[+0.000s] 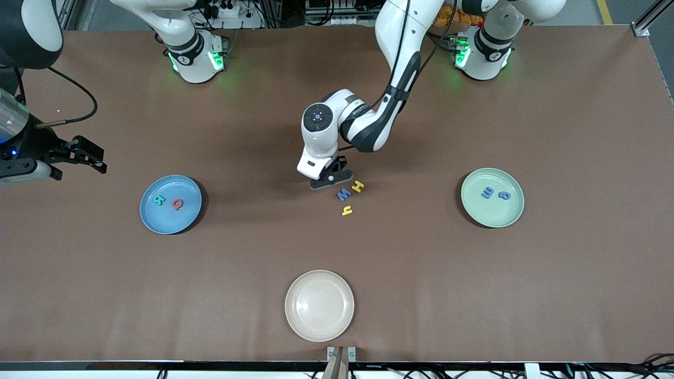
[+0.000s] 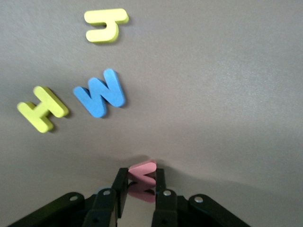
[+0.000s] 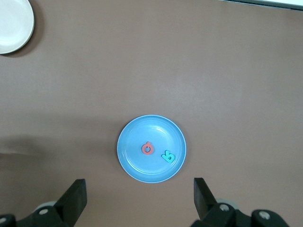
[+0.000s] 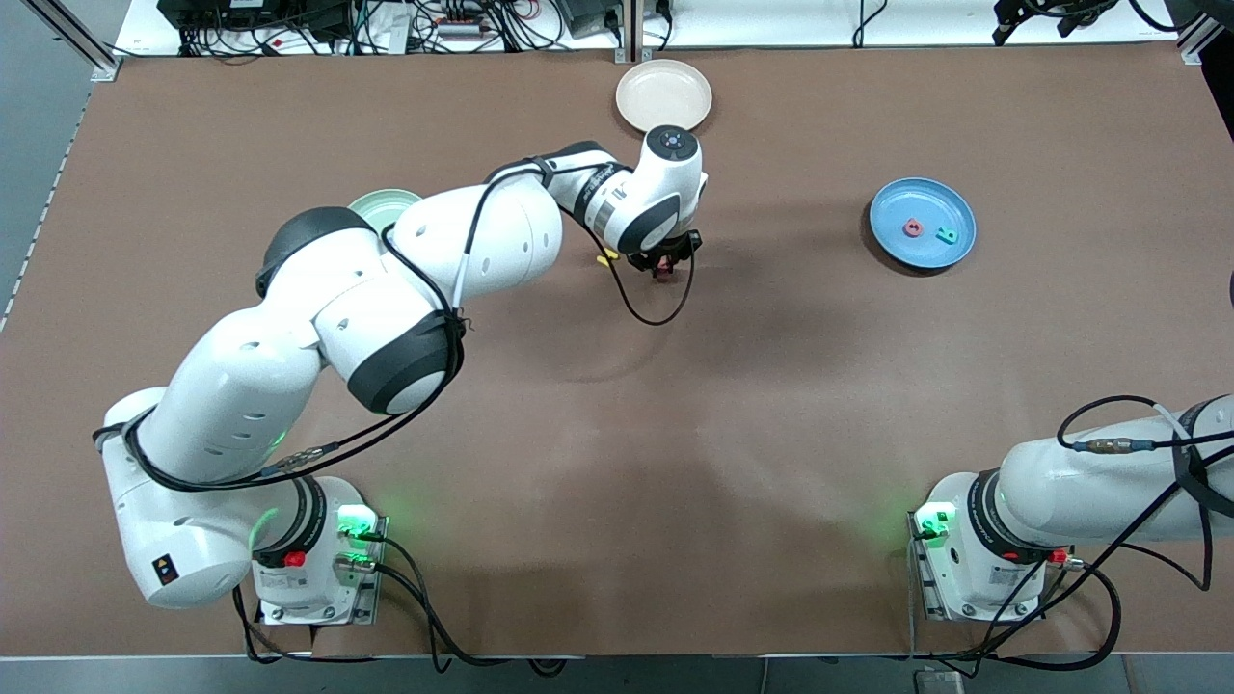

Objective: Sort uppercase to blue plate, lowercase to green plate
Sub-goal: 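Grasp the pink m with the left gripper while the right gripper withdraws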

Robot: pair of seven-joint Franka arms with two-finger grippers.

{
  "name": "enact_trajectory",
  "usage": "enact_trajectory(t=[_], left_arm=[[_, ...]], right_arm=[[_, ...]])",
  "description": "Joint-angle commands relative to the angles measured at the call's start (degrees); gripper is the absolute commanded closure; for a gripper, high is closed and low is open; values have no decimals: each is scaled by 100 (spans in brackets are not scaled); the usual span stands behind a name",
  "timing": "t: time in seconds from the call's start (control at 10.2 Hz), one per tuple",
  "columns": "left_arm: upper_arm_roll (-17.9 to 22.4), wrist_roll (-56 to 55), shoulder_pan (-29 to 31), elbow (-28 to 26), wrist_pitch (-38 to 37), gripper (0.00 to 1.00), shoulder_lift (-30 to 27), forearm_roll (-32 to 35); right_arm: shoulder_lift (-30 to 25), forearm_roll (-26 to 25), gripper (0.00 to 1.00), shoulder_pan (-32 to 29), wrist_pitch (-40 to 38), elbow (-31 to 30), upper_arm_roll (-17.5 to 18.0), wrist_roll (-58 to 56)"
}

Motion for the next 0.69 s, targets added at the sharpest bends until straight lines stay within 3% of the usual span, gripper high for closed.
enact_trajectory(t=[0.0, 0.1, 0.39, 0.59], left_arm=[[111, 720, 236, -296, -482, 84, -500, -164], [111, 1149, 412, -585, -693, 85, -781, -164], [111, 2311, 1149, -2138, -722, 86, -2088, -112], [94, 2977, 1869, -3106, -730, 89, -2898, 535]], right_arm=[[-24, 132, 0, 14, -189, 175, -34, -46], [-7, 124, 0, 14, -329, 280, -34, -38], [-42, 124, 0, 5, -426, 316, -69, -29], [-42, 124, 0, 14, -558, 438, -157, -38]])
